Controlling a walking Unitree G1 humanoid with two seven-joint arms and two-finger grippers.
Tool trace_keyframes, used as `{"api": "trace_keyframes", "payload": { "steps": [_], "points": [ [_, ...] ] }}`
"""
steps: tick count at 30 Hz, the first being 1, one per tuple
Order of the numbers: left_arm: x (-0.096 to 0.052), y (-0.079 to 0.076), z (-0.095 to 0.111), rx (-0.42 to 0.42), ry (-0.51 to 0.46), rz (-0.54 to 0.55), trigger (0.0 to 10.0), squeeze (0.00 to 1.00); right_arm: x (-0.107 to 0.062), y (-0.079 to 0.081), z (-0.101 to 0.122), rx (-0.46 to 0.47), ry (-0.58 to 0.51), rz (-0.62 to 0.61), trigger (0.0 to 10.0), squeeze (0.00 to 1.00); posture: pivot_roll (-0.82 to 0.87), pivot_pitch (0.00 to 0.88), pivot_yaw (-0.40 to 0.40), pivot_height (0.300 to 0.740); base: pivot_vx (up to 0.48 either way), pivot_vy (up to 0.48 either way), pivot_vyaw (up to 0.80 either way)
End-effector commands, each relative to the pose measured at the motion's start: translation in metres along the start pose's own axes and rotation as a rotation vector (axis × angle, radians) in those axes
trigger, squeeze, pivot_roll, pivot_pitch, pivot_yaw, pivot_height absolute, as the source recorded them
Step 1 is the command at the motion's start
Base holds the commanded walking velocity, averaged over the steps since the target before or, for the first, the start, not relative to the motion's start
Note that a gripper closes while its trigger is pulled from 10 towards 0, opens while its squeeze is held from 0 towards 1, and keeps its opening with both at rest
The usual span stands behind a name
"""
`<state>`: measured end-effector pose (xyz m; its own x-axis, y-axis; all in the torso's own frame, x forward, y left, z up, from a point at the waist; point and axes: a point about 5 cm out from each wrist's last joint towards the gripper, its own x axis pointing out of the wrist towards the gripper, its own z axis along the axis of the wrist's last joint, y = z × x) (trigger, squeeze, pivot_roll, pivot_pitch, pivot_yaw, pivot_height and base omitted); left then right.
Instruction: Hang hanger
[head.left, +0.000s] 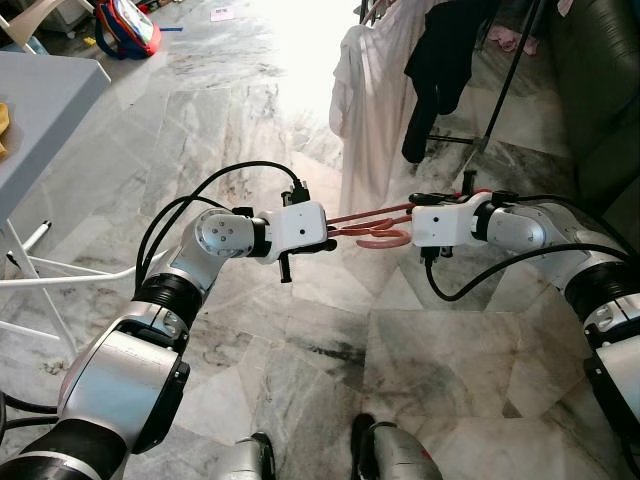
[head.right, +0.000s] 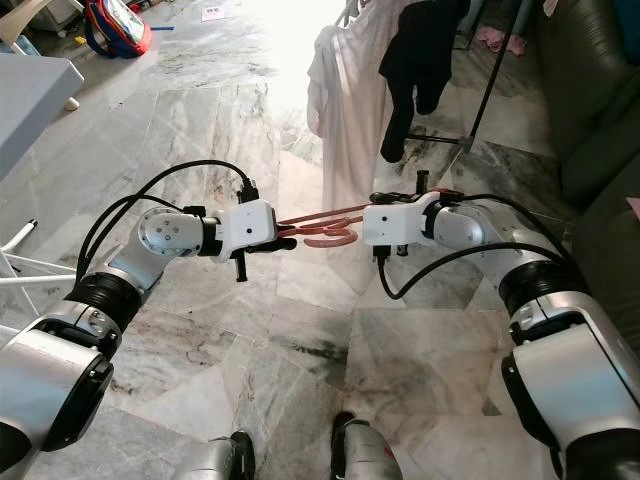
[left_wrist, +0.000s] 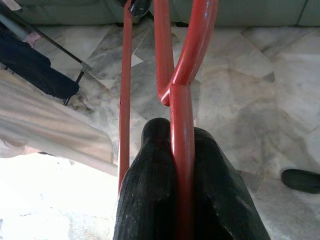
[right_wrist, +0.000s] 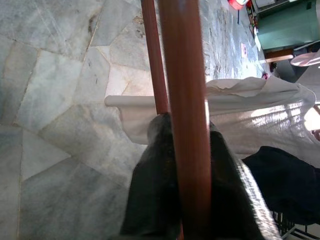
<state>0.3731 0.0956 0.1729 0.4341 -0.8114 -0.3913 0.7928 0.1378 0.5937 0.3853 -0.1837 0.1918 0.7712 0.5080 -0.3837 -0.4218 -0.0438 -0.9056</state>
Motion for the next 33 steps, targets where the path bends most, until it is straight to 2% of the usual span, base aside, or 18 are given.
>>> {"api": "trace_keyframes", "payload": {
  "steps": [1, 21, 22, 27, 29, 33],
  "points": [
    [-0.002, -0.002, -0.003, 0.008, 0.01, -0.002, 10.0, 0.0, 0.0, 0.003, 0.0, -0.01, -0.006, 0.022, 0.0, 0.0, -0.05, 0.239, 0.013, 0.74, 0.0, 0.0, 0.0],
    [-0.003, 0.0, -0.004, 0.015, 0.02, 0.017, 10.0, 0.0, 0.0, 0.006, 0.0, 0.009, -0.014, 0.037, 0.0, 0.0, -0.04, 0.239, 0.012, 0.74, 0.0, 0.0, 0.0],
    [-0.003, -0.001, -0.004, 0.0, 0.014, 0.018, 10.0, 0.97, 0.0, 0.006, 0.0, 0.01, -0.015, 0.039, 0.0, 0.0, -0.04, 0.238, 0.013, 0.74, 0.0, 0.0, 0.0],
    [-0.002, -0.001, -0.004, -0.029, -0.004, 0.03, 10.0, 1.0, 0.001, 0.006, 0.001, 0.01, -0.016, 0.039, 0.0, 0.0, -0.04, 0.237, 0.015, 0.74, 0.0, 0.0, 0.0],
    [-0.001, 0.0, -0.003, -0.013, -0.007, 0.042, 10.0, 1.0, 0.0, 0.006, 0.001, 0.01, -0.016, 0.039, 0.0, 0.0, -0.04, 0.237, 0.016, 0.74, 0.0, 0.0, 0.0],
    [-0.004, 0.009, 0.004, 0.033, -0.041, 0.131, 10.0, 1.0, 0.0, 0.009, -0.001, 0.016, -0.012, 0.046, 0.0, 0.0, -0.04, 0.236, 0.015, 0.74, 0.0, 0.0, 0.0]
  ]
}}
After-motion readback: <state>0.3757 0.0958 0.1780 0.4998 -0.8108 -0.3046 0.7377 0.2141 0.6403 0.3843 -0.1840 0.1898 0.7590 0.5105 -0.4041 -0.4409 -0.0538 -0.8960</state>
